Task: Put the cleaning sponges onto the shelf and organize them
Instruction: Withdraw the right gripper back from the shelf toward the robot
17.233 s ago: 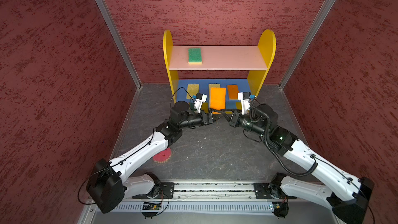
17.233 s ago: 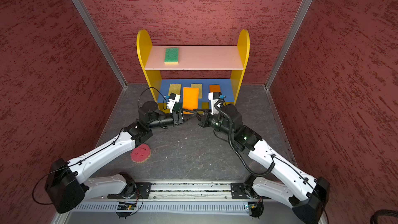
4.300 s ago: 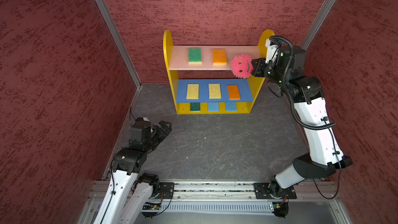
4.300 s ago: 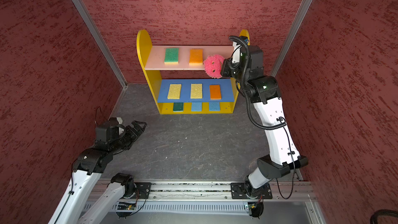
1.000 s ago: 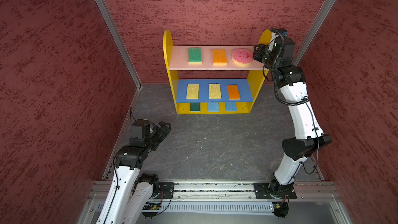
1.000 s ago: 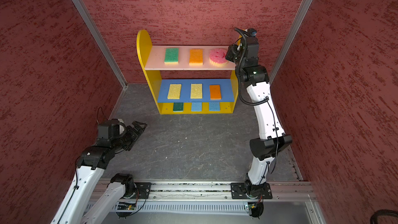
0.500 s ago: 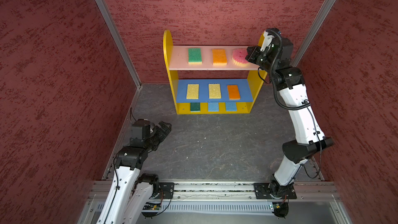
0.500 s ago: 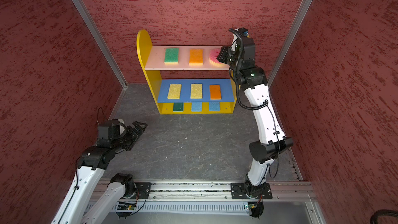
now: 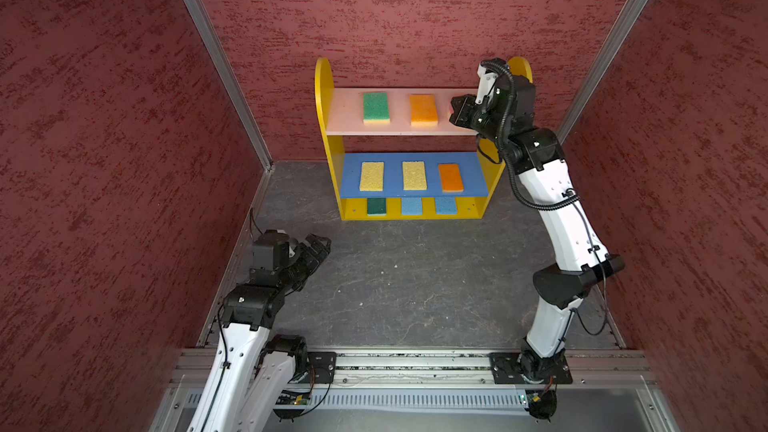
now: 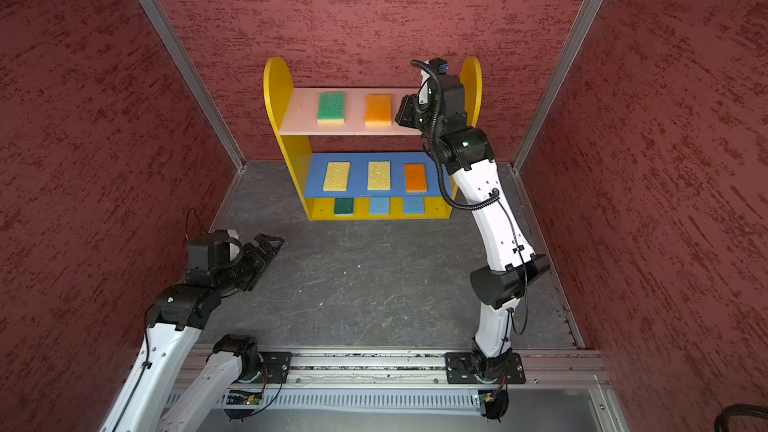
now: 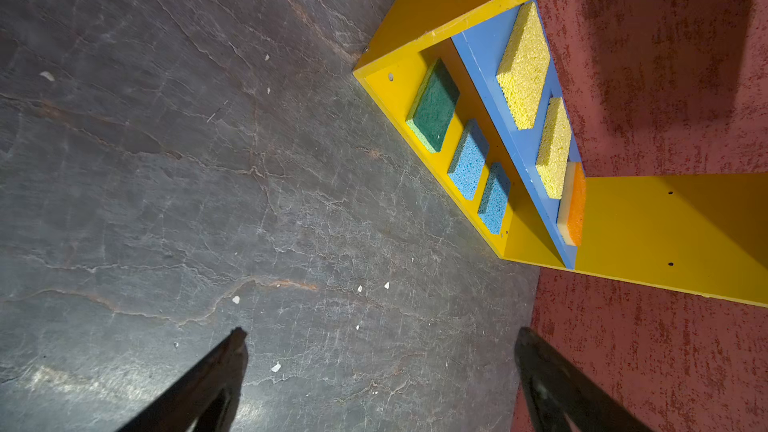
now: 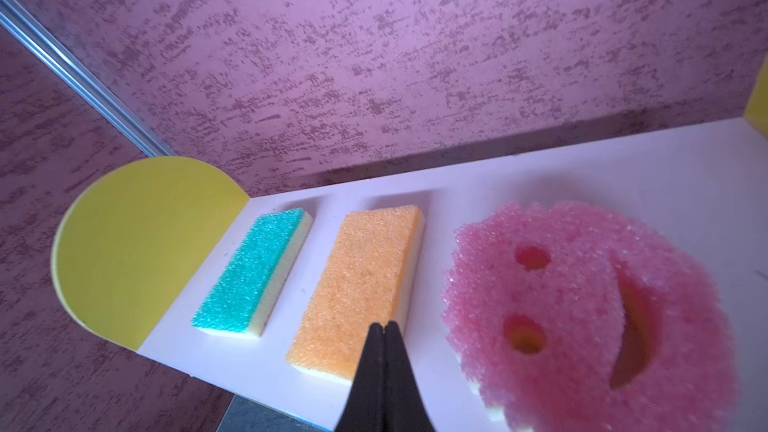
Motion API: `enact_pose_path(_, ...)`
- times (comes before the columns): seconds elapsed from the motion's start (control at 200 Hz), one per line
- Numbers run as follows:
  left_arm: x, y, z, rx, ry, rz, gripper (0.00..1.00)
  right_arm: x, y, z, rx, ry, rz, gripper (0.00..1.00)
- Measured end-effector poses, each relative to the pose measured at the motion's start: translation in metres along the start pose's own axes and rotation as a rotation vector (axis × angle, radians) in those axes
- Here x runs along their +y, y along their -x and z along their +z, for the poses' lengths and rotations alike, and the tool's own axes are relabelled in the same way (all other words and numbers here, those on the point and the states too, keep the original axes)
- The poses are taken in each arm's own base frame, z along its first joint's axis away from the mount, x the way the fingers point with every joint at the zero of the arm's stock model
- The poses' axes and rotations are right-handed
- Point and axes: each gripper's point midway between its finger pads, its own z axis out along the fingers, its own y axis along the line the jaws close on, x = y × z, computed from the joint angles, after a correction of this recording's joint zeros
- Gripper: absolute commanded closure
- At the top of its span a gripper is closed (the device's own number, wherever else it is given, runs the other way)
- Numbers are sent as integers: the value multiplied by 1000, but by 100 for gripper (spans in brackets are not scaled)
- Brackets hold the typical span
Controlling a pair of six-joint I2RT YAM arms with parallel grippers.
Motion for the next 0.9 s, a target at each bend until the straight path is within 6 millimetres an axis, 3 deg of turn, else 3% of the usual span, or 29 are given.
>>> enact_pose_path(0.271, 1, 0, 1, 2, 4, -1, 0, -17, -21, 21, 51, -64, -11, 100)
enact_pose_path(0.902, 1, 0, 3, 6, 10, -3, 0, -32, -15, 19, 32, -126, -10, 100)
